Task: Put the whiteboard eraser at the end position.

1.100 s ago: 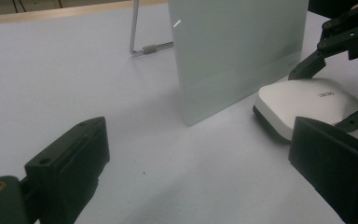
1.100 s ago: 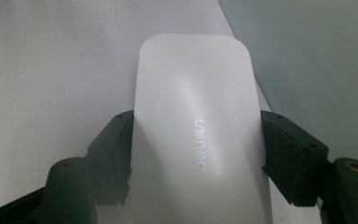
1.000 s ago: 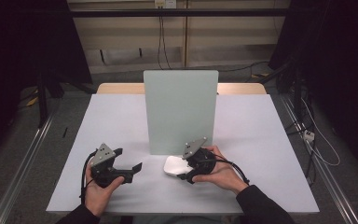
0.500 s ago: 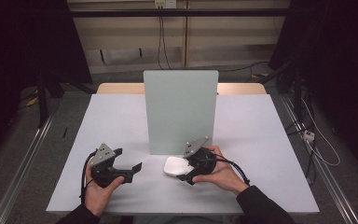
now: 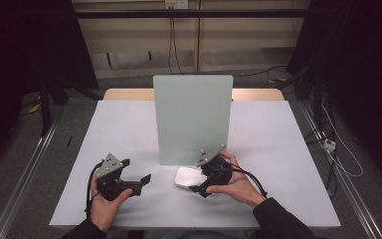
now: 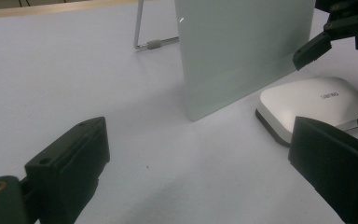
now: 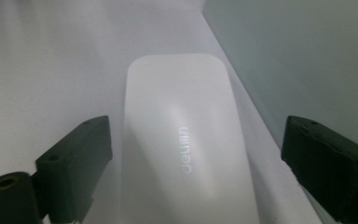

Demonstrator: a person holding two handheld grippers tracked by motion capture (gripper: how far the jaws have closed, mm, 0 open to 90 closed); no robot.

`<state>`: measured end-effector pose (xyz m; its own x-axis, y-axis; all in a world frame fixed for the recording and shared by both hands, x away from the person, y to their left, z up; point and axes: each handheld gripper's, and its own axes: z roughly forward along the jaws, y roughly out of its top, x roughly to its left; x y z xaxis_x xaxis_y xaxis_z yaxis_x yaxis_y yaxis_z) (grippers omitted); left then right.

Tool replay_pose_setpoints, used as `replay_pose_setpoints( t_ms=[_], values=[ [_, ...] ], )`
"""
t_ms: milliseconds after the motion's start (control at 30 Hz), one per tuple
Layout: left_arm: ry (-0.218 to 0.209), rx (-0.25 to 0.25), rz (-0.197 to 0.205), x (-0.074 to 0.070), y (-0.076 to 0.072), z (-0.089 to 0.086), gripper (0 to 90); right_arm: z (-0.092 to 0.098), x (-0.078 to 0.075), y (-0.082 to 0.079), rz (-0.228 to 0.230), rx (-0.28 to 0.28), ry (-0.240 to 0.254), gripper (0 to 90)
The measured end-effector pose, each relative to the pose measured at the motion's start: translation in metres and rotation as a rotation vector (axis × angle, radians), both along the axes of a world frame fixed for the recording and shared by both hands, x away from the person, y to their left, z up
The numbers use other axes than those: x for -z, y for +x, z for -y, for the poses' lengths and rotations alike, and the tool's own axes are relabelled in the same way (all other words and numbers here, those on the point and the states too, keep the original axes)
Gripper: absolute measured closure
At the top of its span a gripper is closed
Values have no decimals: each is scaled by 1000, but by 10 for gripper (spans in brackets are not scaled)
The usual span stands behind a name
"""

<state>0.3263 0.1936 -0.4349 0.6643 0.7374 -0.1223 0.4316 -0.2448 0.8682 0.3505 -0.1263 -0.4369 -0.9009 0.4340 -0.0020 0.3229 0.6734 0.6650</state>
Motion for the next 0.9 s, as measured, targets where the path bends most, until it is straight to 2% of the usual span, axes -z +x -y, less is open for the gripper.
replay_pose_setpoints(
  t_ms=[33, 100, 367, 567, 633, 700, 900],
  values=[
    [0, 2, 0, 0, 0, 0, 50, 0, 0, -1, 10, 4, -5, 60],
    [2, 3, 1, 0, 0, 0, 51, 1, -1, 0, -6, 11, 15, 81],
    [-3, 5, 6, 0, -1, -1, 41, 6, -6, -1, -1, 89, 68, 79],
    [-7, 18, 3, -1, -1, -1, 36, 8, -8, -3, 23, 140, 79, 73],
    [-4, 21, 9, -1, -2, 0, 36, 10, -9, -4, 55, 170, 84, 72],
    [-4, 26, 8, -1, -2, 0, 38, 12, -11, -6, 68, 186, 87, 68],
    [20, 24, 28, -2, -1, 2, 39, 22, -12, -9, 92, 251, 116, 79]
  ],
)
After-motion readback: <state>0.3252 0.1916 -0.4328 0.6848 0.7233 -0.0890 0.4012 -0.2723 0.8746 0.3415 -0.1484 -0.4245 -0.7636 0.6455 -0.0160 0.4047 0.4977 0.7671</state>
